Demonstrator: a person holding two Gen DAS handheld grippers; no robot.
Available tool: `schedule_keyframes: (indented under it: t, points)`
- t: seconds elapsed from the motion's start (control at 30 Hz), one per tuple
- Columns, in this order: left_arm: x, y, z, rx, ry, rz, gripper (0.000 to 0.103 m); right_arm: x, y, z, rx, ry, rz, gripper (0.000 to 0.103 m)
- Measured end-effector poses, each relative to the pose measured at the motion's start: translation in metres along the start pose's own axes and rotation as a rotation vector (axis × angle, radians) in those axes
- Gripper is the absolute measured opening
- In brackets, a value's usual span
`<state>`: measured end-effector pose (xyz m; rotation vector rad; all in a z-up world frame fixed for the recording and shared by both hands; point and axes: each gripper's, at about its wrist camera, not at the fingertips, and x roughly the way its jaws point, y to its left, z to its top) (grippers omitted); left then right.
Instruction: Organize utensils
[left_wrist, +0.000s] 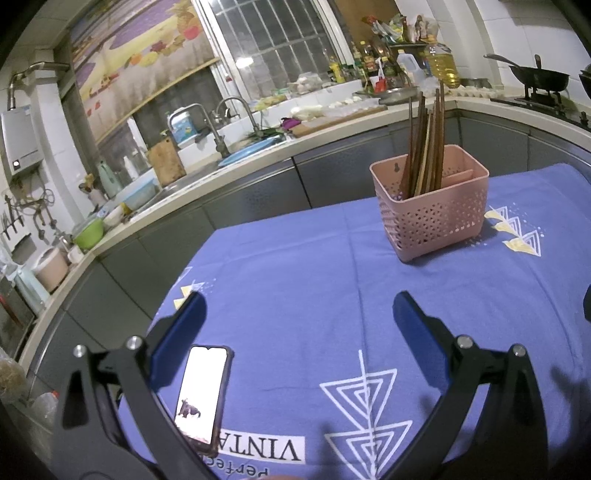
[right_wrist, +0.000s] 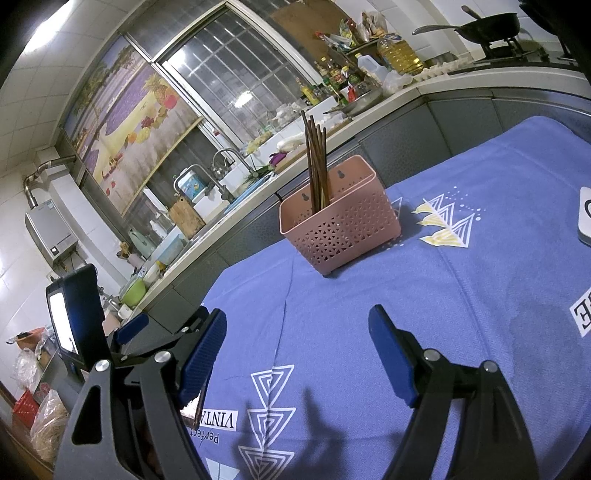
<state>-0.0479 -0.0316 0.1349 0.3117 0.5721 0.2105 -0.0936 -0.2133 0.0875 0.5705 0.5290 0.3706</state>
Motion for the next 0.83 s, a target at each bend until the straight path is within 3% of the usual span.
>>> schedule_keyframes:
  t: [0.47,0.83]
  points:
    - [0.007,-0.009,0.001,0.015,0.04,-0.098,0.097,0.0,-0.002,0.001,0.002,0.001,0.001,0.079]
    - [0.006,-0.012,0.001,0.021,0.051,-0.107,0.097,0.002,0.002,-0.007,0.02,0.007,0.001,0.079]
